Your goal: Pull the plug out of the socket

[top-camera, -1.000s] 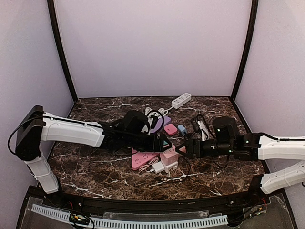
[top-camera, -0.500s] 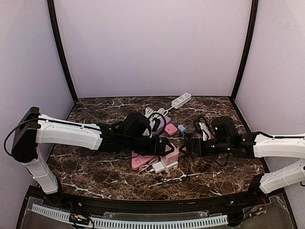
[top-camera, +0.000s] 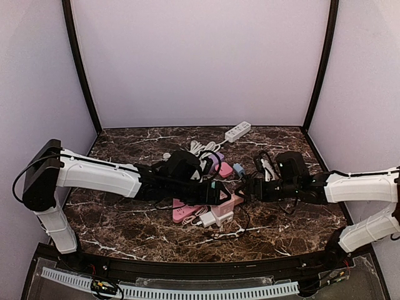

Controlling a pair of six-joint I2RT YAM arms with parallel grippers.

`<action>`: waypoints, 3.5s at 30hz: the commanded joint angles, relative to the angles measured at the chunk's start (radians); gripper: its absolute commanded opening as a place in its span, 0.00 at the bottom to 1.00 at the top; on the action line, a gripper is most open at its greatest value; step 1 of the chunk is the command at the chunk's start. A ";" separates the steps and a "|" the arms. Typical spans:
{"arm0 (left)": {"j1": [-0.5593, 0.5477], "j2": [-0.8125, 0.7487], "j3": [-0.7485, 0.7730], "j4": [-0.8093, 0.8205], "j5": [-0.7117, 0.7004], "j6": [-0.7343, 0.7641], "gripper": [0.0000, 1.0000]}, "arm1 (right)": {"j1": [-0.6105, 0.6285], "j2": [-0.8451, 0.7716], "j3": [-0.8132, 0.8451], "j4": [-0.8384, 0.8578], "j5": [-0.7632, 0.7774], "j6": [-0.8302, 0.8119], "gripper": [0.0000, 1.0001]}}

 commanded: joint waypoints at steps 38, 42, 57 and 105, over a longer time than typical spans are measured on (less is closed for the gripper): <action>0.031 -0.008 0.158 -0.218 -0.158 0.174 0.91 | 0.187 -0.105 -0.146 0.062 -0.115 0.142 0.44; 0.030 -0.085 0.113 -0.286 -0.221 0.198 0.93 | 0.202 -0.193 -0.136 -0.054 -0.018 0.027 0.48; 0.030 -0.240 -0.056 -0.302 -0.175 0.122 0.94 | 0.204 -0.240 -0.048 -0.142 -0.053 -0.449 0.83; -0.075 -0.264 -0.110 -0.241 -0.162 0.127 0.93 | 0.595 0.164 0.140 -0.054 0.599 -0.243 0.01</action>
